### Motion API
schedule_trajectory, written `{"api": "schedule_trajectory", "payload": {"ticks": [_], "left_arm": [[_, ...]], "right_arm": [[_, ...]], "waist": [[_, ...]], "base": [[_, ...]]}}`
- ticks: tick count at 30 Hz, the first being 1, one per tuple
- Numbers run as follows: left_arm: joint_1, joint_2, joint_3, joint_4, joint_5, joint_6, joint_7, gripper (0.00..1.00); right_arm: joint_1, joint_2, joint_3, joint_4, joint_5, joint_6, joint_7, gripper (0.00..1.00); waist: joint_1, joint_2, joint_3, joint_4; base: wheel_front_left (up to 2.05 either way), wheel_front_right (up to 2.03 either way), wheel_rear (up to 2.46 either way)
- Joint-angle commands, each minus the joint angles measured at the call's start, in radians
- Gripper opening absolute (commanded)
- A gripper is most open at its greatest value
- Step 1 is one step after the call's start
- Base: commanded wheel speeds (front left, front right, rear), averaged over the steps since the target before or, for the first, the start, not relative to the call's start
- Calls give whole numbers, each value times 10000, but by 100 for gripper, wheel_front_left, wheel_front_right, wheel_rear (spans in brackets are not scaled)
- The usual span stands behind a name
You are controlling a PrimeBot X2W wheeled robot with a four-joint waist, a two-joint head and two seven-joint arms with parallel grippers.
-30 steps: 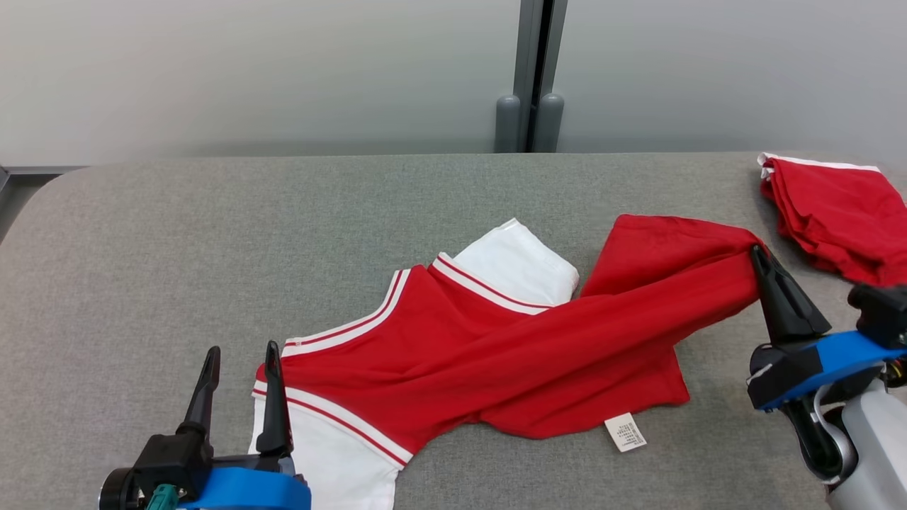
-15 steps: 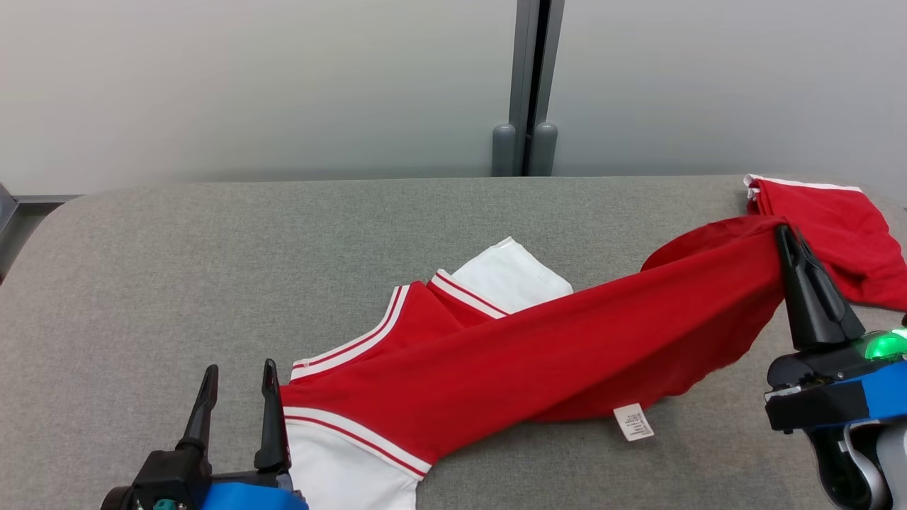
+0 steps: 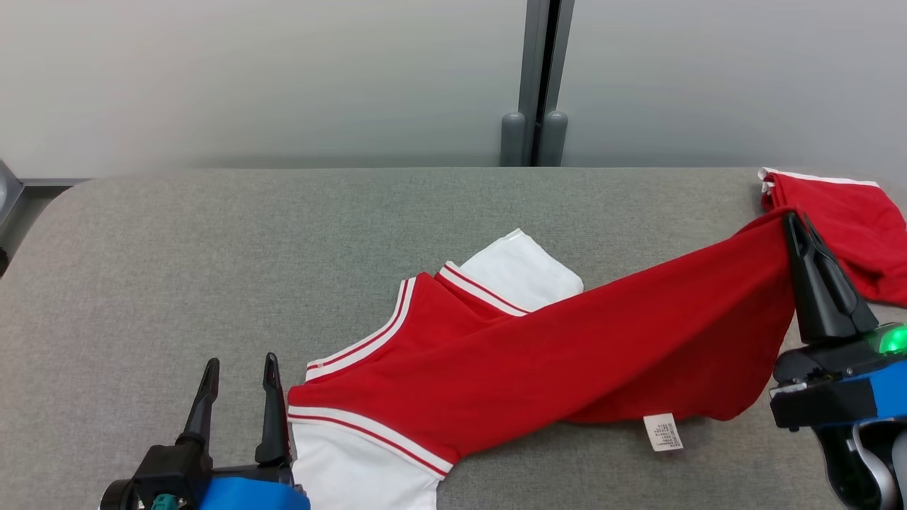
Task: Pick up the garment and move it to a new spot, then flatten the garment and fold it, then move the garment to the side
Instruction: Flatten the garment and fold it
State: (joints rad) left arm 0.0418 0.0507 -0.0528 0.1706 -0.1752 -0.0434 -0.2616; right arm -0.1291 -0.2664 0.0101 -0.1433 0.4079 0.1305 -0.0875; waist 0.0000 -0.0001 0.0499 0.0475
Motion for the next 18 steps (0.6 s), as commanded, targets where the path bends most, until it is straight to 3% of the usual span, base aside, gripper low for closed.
{"api": "schedule_trajectory", "payload": {"ticks": [1,9,18], "left_arm": [[-184,-6,-65,-22,-44,16,-47,100],[-507,-5,-246,45,-37,-51,-47,100],[-707,-8,-437,52,-108,34,-47,100]], "right_arm": [[-276,8,-23,187,-70,5,20,0],[-1774,-129,236,2025,-296,5,-208,0],[-3799,-340,1009,5641,-617,5,-738,2]], "waist": [[0,1,87,78],[0,1,426,535],[0,1,708,1163]], "base": [[0,0,0],[0,0,0],[0,0,0]]}}
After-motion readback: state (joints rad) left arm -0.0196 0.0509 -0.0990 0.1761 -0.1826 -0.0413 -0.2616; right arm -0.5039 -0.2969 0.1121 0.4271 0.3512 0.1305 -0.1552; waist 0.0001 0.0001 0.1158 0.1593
